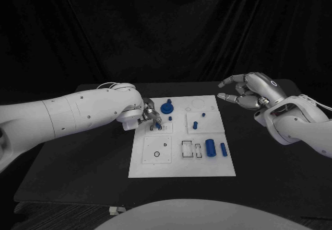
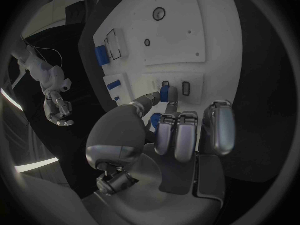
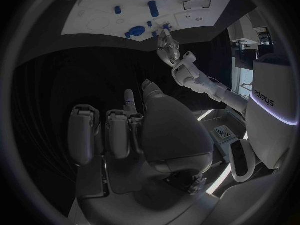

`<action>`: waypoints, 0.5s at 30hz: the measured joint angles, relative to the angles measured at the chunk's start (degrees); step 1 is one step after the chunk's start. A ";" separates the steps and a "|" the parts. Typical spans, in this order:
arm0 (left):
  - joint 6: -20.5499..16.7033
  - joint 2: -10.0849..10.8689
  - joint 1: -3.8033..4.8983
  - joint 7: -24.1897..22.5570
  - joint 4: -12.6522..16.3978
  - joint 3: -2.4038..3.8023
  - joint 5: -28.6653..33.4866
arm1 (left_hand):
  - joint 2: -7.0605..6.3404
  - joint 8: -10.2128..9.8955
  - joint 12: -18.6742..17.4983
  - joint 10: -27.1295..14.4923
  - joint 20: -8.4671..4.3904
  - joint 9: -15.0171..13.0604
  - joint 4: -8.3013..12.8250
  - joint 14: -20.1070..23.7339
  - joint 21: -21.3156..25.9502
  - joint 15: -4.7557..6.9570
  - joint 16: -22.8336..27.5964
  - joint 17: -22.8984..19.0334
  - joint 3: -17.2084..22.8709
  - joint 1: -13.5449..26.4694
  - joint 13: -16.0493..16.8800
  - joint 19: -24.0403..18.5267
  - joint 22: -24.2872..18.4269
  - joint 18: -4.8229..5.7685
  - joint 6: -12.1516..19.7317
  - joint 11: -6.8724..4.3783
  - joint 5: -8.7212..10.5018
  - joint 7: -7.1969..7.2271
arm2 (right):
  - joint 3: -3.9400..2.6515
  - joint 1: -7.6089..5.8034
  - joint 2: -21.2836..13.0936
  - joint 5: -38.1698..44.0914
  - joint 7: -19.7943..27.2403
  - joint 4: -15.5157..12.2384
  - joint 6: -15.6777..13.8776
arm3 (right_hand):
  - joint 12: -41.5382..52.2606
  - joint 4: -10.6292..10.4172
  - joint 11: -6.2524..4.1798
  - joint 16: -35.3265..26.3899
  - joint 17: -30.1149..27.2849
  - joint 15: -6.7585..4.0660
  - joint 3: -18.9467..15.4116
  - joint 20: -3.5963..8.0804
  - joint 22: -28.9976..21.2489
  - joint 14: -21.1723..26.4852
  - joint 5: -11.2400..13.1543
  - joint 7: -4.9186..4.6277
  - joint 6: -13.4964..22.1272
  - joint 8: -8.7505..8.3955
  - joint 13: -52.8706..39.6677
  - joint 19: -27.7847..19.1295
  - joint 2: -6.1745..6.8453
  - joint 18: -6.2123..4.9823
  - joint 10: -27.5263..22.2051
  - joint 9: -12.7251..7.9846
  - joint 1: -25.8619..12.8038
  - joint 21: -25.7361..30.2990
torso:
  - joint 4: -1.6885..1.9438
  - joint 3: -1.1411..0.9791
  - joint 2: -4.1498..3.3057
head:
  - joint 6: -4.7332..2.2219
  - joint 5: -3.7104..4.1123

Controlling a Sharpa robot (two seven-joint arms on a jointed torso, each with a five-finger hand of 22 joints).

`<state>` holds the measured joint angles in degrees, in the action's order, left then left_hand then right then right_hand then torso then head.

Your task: Assemble the parts on the task board

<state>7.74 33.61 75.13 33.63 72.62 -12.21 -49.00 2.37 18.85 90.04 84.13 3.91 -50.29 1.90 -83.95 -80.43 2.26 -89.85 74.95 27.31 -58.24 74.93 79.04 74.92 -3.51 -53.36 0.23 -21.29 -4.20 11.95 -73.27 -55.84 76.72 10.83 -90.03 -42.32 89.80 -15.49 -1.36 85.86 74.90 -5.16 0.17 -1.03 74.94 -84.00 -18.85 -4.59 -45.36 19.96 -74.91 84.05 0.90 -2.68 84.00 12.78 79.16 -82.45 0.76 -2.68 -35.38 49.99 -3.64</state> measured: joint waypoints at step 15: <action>-0.32 0.51 -0.32 -0.56 0.28 0.11 0.02 | 0.25 -0.18 0.00 0.00 0.00 0.01 -0.15 0.00 0.22 0.00 0.00 0.00 0.15 0.07 0.00 0.00 0.00 0.00 -0.10 0.00 0.01 -0.10 | 0.00 0.04 0.26 -0.45 0.00 0.24 0.19 | 0.00 0.00 0.00 0.00 0.00 0.00 0.00 -0.21 -0.01 0.00 0.00 0.00 0.00 0.23 0.00 -0.21 0.00 0.00 0.00 -0.10 0.00 0.00 | 0.00 -0.01 0.00 | 0.00 -0.07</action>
<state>7.42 34.12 74.81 33.07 72.91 -12.10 -48.99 2.63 18.67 90.04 84.14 3.91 -50.28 1.76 -83.94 -80.21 2.25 -89.85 74.94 27.46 -58.17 74.94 79.04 74.91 -3.51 -53.46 0.23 -21.28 -4.30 11.95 -73.23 -55.58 76.27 10.83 -89.80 -42.12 89.80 -15.49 -1.36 85.86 74.90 -5.16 0.17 -1.24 74.93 -84.00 -18.85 -4.59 -45.36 20.19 -74.90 83.84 0.90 -2.68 84.00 12.67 79.16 -82.45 0.76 -2.69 -35.38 49.99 -3.71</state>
